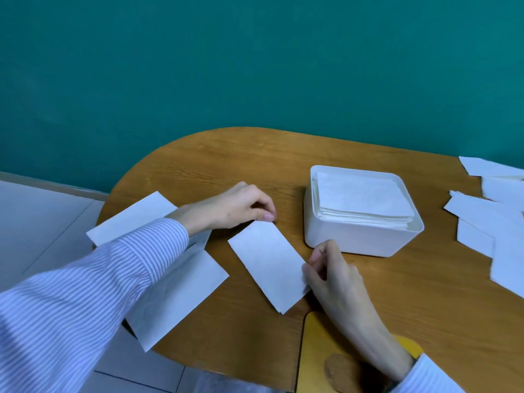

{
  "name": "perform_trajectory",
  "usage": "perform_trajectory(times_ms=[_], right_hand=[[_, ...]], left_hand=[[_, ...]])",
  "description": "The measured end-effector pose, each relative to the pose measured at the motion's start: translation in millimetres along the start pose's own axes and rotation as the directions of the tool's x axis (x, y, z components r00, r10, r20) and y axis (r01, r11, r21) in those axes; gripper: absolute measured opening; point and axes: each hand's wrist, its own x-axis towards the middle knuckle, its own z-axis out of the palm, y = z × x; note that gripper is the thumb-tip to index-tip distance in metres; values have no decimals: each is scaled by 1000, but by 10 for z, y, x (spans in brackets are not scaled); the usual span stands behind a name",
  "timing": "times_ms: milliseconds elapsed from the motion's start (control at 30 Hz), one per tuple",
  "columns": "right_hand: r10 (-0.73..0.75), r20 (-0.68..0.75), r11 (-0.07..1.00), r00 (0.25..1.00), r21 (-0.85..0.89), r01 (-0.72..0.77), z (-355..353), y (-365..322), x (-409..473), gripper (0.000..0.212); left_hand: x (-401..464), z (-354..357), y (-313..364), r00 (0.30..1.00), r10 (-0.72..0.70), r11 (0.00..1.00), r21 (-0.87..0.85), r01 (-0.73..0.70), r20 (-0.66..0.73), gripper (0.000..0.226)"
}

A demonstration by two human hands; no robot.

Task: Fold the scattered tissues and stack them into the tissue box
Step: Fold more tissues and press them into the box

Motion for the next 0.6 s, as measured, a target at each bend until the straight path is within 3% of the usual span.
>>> perform_trajectory(times_ms=[200,433,600], right_hand=[[-73,-35,988,997,-138,68,11,43,-42,19],[-183,-37,901,982,-407,152,-53,121,-105,20],[-228,46,922,973,-311,231,-132,131,-15,17]], left_hand=[[8,139,-28,999,4,1000,12,-3,-44,13],[-165,289,-41,999,17,1000,5,-17,-32,8],[-337,206,139,997,28,996,-87,-34,-71,7]])
